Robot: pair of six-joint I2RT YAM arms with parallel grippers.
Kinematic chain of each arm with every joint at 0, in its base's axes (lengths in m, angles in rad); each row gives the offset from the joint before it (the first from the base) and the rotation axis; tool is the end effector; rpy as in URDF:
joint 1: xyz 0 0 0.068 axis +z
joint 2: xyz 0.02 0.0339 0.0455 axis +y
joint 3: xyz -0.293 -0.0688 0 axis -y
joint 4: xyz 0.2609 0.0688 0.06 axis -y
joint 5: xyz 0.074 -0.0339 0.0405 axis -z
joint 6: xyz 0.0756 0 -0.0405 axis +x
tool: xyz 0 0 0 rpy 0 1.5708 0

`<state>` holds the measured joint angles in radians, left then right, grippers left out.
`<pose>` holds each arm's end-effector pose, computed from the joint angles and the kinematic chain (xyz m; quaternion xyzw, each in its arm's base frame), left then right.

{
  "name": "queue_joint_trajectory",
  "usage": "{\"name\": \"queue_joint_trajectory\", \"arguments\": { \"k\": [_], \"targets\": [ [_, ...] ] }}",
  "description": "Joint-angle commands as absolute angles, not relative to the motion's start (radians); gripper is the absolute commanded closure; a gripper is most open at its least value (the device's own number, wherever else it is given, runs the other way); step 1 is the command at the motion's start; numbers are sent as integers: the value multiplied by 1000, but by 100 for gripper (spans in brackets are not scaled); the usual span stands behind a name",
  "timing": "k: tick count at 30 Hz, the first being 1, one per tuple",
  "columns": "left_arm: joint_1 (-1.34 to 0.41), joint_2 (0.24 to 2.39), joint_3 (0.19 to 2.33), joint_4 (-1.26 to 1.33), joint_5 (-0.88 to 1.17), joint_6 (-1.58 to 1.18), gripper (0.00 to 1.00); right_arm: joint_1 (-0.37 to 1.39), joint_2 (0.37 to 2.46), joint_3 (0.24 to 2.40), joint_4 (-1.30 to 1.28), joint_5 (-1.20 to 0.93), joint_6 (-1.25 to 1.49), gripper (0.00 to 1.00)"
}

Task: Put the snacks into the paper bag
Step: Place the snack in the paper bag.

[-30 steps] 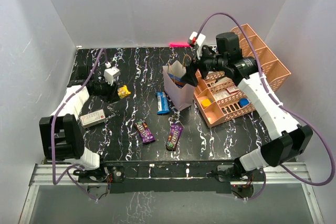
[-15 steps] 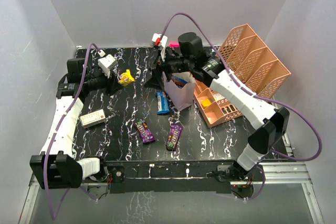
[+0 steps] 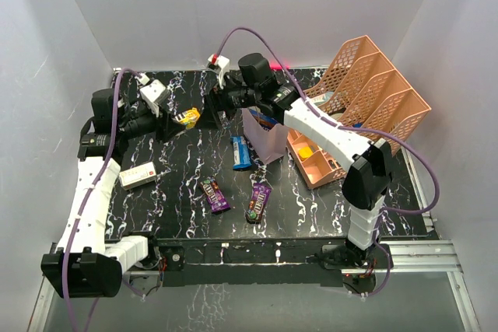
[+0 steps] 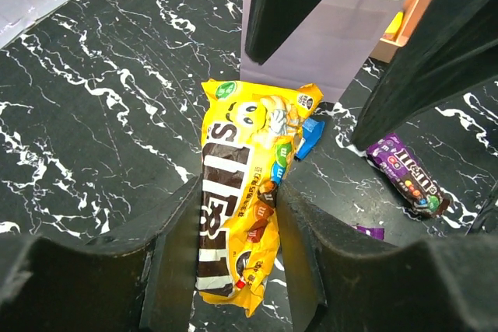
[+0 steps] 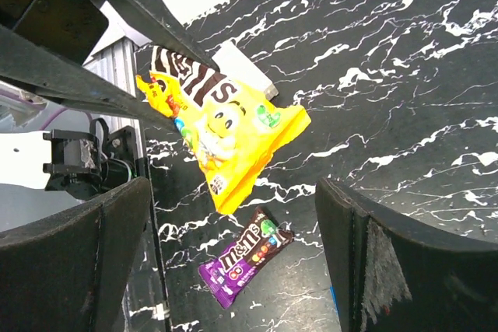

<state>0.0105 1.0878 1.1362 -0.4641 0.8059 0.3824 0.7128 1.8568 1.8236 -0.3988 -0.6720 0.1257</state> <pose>0.2578 -0.0518 0.3945 0.3529 0.7178 -0.2242 0.5567 0.3372 0.3536 0.3902 -0.4002 0.7097 0.4608 0.3519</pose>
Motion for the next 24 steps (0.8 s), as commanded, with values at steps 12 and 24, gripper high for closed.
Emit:
{"name": "queue_joint_trajectory", "arguments": {
  "k": [12,24],
  "targets": [
    [1,1018,1039,-377,907,315,65,725,1931,1830,-238,-782,285,44],
    [0,1002,1004,-370,896,329,64,723,1910,1829,-264,-762,229,91]
  ]
}}
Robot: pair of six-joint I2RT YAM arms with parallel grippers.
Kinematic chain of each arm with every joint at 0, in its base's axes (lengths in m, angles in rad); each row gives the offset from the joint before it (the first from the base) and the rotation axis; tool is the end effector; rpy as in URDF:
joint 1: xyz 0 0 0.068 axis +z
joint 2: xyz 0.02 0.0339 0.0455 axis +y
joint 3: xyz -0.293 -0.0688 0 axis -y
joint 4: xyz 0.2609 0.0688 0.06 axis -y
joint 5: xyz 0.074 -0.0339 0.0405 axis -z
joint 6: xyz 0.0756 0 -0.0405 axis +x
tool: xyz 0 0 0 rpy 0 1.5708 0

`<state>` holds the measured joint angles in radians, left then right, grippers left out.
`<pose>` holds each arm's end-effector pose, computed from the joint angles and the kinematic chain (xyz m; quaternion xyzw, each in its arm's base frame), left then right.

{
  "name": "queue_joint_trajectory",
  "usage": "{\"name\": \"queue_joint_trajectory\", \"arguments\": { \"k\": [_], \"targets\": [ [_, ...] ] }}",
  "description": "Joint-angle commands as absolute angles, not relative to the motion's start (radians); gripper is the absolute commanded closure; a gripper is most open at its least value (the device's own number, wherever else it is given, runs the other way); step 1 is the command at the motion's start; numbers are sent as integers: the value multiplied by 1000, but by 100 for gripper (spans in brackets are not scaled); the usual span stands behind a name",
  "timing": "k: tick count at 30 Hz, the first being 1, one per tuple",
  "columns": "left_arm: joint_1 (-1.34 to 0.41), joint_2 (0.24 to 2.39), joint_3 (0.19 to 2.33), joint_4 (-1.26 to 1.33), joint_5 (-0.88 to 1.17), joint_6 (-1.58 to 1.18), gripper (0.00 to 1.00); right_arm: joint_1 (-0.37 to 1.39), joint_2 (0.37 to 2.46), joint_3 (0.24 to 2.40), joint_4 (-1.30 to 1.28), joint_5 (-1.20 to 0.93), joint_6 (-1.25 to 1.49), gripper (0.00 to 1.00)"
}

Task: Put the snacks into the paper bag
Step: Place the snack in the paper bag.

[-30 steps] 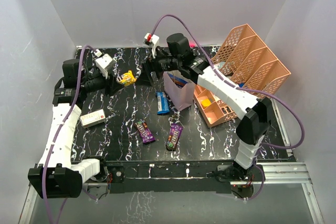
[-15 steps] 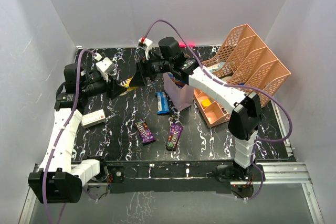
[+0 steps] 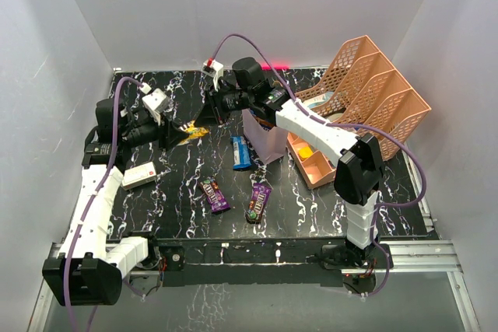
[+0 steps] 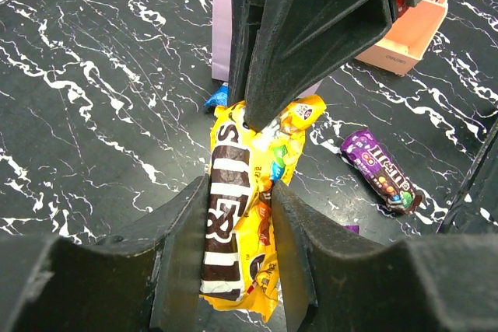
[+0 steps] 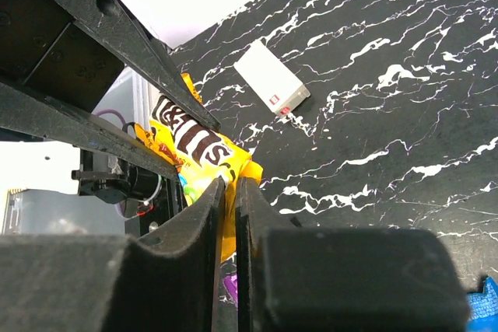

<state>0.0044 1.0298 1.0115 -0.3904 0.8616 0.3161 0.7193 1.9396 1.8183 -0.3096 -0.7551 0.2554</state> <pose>0.2444 -0.0563 0.3709 0.3443 0.7147 -0.2650 0.5481 0.3489 0.3744 0.3609 -0.3735 0.7159 0.5091 0.2978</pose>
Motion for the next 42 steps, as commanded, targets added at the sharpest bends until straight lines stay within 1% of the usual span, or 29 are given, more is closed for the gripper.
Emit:
{"name": "queue_joint_trajectory", "arguments": {
  "k": [1,3,4,9,11,16,26,30,34,38,42],
  "targets": [
    [1,999,1003,-374,893,336,63,724,1905,1830,-268,-756,220,92],
    [1,994,999,-387,887,353,60,724,1897,1835,-282,-739,193,92],
    [2,990,999,-398,881,365,57,723,1891,1840,-297,-729,179,92],
    [1,976,1007,-465,858,426,36,719,1852,1857,-353,-683,83,92],
    [1,970,1014,-491,839,437,29,717,1830,1862,-383,-663,22,92],
    [2,958,1027,-514,776,442,18,715,1754,1850,-465,-587,-143,92],
    [2,964,1044,-509,656,417,9,701,1500,1792,-559,-325,-399,92],
    [2,973,1039,-497,630,416,6,634,1430,1776,-566,-252,-429,92],
    [2,981,1034,-485,608,410,3,588,1383,1749,-583,-174,-488,92],
    [1,986,1032,-480,599,406,2,580,1367,1700,-588,-30,-564,92],
    [2,986,1027,-481,601,411,2,579,1375,1667,-587,45,-615,92]
  ]
}}
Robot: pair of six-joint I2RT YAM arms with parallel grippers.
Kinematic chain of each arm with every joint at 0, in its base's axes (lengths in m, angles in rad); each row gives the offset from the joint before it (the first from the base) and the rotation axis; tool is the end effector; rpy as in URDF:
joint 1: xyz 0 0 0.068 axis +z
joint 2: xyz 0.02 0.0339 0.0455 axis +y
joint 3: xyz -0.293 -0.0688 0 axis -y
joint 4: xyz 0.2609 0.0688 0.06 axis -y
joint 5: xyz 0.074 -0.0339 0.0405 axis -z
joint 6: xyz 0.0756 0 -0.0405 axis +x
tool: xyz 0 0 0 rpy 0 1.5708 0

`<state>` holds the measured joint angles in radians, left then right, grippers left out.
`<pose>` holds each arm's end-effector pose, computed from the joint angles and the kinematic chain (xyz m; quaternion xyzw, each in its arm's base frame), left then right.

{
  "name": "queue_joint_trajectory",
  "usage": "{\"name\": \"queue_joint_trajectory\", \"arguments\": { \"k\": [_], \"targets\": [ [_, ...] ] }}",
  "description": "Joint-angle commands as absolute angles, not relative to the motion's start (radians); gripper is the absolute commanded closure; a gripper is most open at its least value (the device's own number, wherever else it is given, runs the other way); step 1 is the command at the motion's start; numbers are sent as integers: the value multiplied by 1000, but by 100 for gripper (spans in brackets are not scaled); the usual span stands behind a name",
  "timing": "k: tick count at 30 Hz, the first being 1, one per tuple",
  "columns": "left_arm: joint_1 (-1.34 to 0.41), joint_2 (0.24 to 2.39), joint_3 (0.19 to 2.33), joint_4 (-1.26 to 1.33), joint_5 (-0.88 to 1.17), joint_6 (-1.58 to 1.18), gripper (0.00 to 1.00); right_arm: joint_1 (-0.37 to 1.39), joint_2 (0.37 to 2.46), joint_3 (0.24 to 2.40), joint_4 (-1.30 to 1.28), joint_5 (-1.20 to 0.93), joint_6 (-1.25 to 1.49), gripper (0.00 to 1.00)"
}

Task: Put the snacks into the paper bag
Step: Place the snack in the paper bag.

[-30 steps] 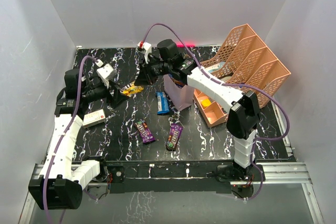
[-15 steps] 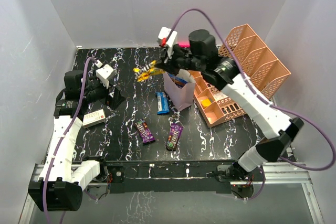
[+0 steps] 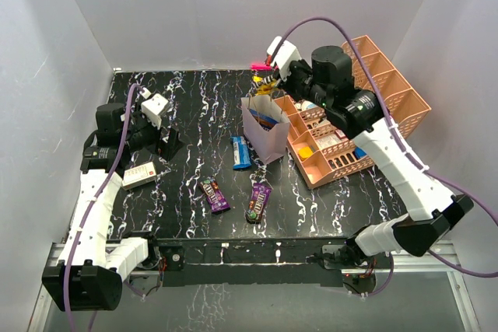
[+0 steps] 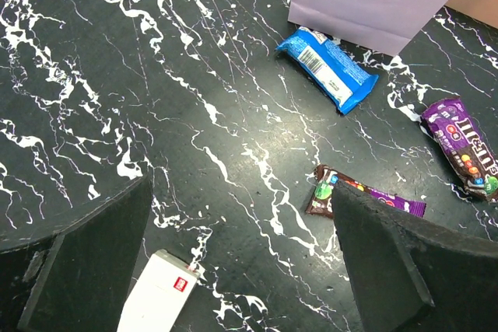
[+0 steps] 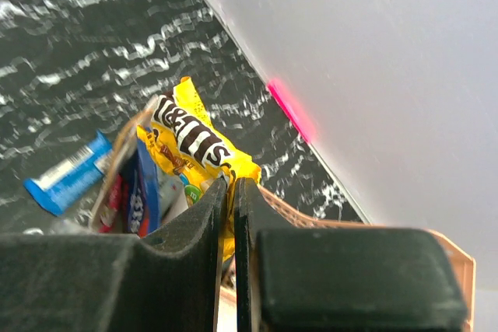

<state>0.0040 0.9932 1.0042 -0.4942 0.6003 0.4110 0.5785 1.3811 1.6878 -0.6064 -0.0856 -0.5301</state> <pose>0.2412 -0.0417 0.3585 0.3150 0.7697 -0.1458 0.5358 0.2795 0.1902 0.4931 -0.4448 0.6703 0.0488 0.5921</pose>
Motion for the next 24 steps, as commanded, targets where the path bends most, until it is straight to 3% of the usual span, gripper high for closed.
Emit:
{"name": "queue_joint_trajectory", "arguments": {
  "k": [1,24],
  "targets": [
    [1,989,1026,-481,600,411,2,580,1380,1665,-590,52,-625,92],
    [3,1003,1027,-483,602,419,2,661,1603,1729,-678,214,-696,92]
  ]
}}
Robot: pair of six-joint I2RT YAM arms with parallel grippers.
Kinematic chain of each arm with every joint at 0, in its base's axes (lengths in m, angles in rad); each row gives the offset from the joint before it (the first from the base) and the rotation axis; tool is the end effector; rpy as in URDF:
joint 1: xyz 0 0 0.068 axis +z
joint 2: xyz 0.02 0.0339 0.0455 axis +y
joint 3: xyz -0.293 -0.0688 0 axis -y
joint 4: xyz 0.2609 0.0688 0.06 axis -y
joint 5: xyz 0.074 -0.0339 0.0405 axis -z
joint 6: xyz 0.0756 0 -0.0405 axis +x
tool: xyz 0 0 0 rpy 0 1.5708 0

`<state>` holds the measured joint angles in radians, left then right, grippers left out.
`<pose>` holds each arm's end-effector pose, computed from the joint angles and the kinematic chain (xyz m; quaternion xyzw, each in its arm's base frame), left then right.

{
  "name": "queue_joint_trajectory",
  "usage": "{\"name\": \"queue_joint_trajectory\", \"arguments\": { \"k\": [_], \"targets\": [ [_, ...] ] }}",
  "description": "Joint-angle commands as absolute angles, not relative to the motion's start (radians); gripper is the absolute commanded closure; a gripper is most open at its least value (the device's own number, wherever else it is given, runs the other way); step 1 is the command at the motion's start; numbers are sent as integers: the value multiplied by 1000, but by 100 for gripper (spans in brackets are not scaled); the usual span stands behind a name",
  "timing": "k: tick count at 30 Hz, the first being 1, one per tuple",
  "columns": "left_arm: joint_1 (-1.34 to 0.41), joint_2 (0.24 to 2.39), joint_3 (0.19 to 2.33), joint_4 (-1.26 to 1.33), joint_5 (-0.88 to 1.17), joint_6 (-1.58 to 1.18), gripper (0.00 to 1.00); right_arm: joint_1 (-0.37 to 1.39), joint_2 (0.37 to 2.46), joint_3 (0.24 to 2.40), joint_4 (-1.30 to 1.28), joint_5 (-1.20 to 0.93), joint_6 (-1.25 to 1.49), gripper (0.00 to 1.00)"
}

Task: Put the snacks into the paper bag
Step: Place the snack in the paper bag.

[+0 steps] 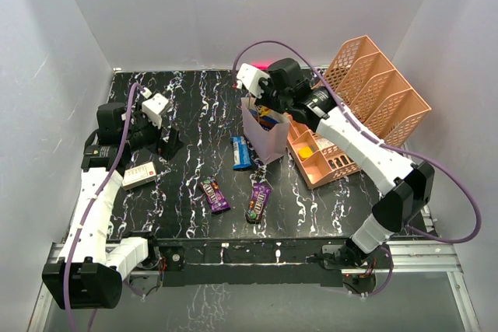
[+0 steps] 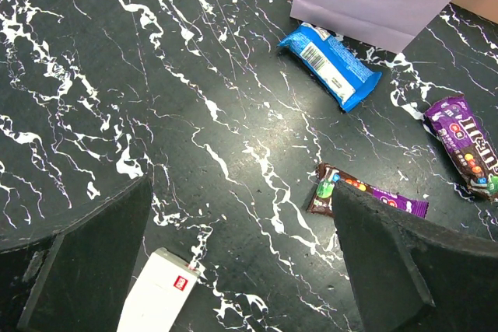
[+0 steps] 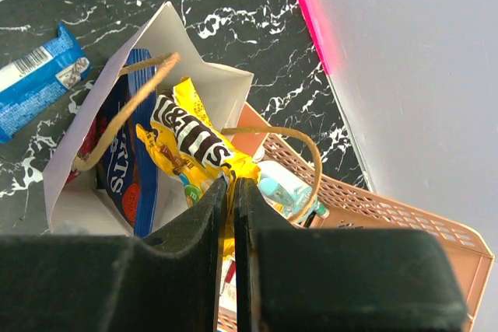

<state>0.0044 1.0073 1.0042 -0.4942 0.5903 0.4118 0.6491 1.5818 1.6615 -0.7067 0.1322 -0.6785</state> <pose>0.2450 -0.0410 0.3551 0.3120 0.7751 -0.1435 0.5303 0.3240 0.2333 0.3997 -0.5239 0.7185 -0.0655 0.4527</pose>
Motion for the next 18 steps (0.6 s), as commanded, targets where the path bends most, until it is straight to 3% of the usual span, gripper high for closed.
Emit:
{"name": "queue_joint_trajectory", "arguments": {
  "k": [1,18],
  "targets": [
    [3,1002,1025,-483,599,421,2,661,1612,1731,-679,228,-699,92],
    [2,997,1014,-478,586,428,2,695,1680,1718,-664,345,-735,92]
  ]
}}
